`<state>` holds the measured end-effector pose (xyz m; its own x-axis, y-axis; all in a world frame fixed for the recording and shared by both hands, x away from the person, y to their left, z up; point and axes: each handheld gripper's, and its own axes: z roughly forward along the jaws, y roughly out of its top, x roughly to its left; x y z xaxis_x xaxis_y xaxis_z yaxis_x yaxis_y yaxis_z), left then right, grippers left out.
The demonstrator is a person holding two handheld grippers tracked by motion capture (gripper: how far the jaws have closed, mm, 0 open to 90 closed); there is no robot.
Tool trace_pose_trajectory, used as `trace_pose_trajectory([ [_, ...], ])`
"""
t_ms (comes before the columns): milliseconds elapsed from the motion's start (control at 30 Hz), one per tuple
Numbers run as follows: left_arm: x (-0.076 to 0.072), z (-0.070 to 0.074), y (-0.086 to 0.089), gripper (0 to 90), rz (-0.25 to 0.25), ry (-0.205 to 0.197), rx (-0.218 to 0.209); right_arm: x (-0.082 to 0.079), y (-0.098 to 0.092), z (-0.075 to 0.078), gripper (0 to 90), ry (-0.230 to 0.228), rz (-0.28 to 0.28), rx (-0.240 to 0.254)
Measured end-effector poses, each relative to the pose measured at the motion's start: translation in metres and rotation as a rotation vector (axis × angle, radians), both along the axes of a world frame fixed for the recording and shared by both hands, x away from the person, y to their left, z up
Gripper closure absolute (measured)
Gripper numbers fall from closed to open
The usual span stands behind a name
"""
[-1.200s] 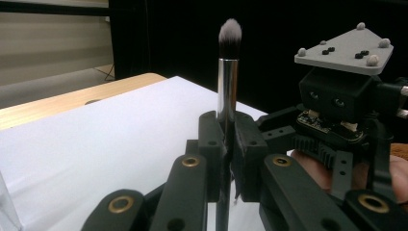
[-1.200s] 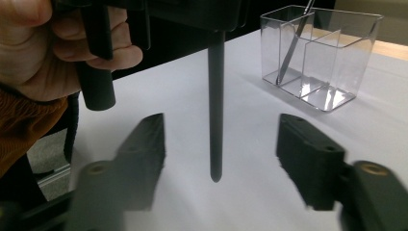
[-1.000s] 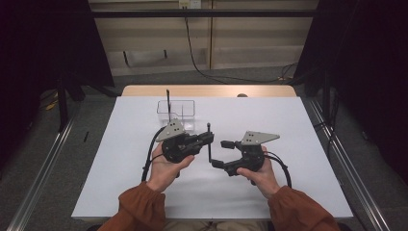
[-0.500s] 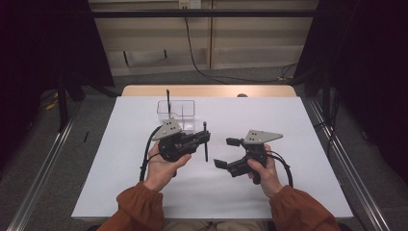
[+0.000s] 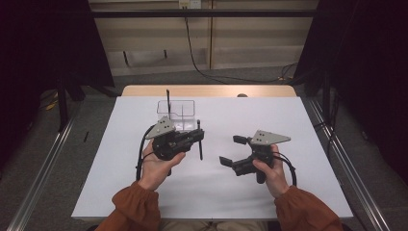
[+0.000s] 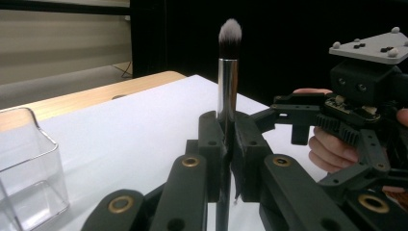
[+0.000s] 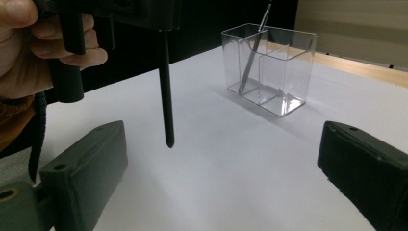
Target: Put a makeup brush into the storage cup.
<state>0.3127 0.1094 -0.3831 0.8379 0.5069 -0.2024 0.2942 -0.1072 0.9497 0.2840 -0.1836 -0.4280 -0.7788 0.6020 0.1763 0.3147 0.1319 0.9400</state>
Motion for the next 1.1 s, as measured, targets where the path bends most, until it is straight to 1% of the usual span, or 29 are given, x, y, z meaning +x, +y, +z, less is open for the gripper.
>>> trace_pose_trajectory([
  [133,0.0,0.0,0.006,84.1,0.014,0.0,0.006,-0.002,-0.008,-0.001,3.1,0.004,-0.023,0.006],
  [200,-0.001,0.0,0.008,84.1,0.013,0.0,0.009,-0.003,-0.013,-0.001,3.1,0.017,-0.027,0.029],
  [267,-0.001,-0.002,0.01,84.1,0.022,0.002,0.015,-0.004,-0.016,0.0,3.0,0.004,-0.041,0.018],
  [333,-0.001,-0.002,0.012,84.1,0.03,0.006,0.014,-0.004,-0.019,0.0,2.9,0.005,-0.053,0.014],
  [400,-0.001,-0.001,0.014,84.1,0.033,0.003,0.014,-0.005,-0.022,0.001,3.0,-0.001,-0.064,-0.009],
  [500,0.0,0.0,0.018,84.1,0.041,-0.002,0.017,-0.006,-0.027,0.002,3.5,0.005,-0.078,-0.021],
  [667,0.001,0.004,0.025,84.1,0.061,-0.01,0.018,-0.008,-0.038,0.004,3.3,0.007,-0.124,-0.019],
  [767,0.001,0.005,0.03,84.1,0.07,-0.012,0.017,-0.011,-0.045,0.005,1.6,0.008,-0.138,-0.011],
  [800,0.001,0.005,0.031,84.1,0.075,-0.012,0.022,-0.012,-0.048,0.004,1.7,0.01,-0.145,-0.016],
  [900,0.002,0.006,0.036,84.0,0.085,-0.015,0.018,-0.015,-0.055,0.003,1.7,0.014,-0.166,-0.037],
  [967,0.002,0.007,0.039,84.0,0.089,-0.017,0.02,-0.018,-0.061,0.002,1.6,0.015,-0.178,-0.029],
  [1033,0.003,0.007,0.041,84.0,0.094,-0.015,0.024,-0.021,-0.067,0.001,1.7,0.008,-0.191,-0.039],
  [1100,0.003,0.007,0.043,84.0,0.098,-0.016,0.028,-0.023,-0.072,0.001,1.6,0.006,-0.207,-0.036],
])
